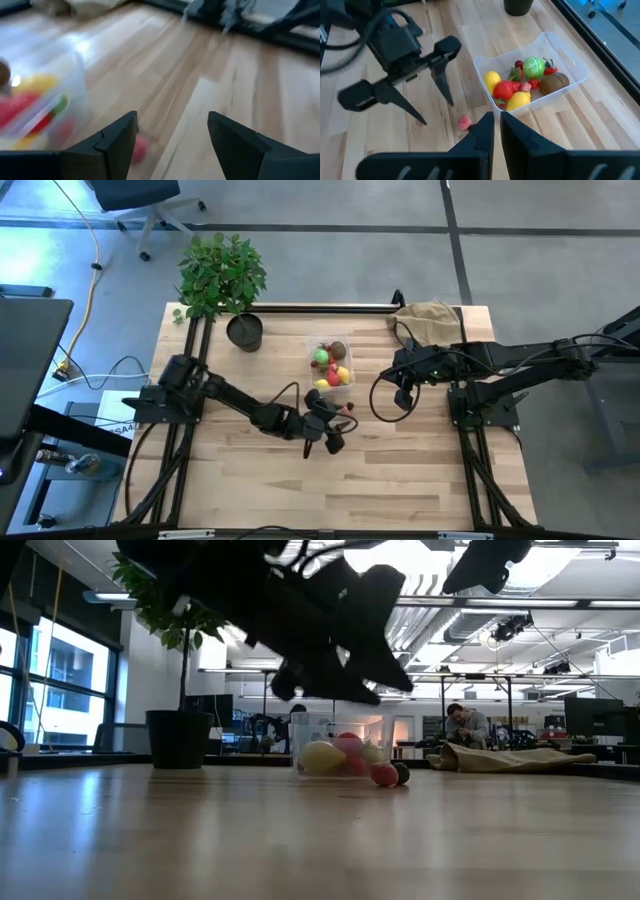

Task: Pick and placing Produce into tupperware
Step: Put the pink peach into the transparent bin, then put the blackberry into the transparent bin

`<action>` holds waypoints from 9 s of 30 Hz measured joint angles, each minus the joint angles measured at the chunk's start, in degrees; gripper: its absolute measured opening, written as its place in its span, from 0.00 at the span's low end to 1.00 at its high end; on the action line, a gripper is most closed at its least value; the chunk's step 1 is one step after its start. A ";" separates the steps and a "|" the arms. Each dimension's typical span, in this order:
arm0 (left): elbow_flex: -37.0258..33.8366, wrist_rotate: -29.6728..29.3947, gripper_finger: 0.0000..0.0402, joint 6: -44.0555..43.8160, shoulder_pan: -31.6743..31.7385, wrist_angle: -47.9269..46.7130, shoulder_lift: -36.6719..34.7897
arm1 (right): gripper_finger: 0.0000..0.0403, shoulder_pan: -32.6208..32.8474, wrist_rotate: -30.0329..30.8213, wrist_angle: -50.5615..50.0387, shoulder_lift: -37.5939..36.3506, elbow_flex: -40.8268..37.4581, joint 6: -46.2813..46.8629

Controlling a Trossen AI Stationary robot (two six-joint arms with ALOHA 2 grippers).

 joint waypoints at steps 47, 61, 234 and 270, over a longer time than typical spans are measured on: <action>1.19 2.91 0.58 2.31 4.85 1.85 9.03 | 0.06 -0.01 0.01 0.02 0.00 0.00 -0.01; 1.14 5.19 0.58 3.23 4.85 2.83 10.56 | 0.06 -0.02 0.00 0.02 0.00 0.00 0.00; 17.14 20.71 0.28 24.67 9.75 -37.66 -5.01 | 0.06 0.00 0.01 0.01 0.00 0.01 -0.02; 17.23 12.58 0.52 14.68 8.61 -25.50 8.55 | 0.06 -0.02 0.00 0.02 0.00 0.00 -0.02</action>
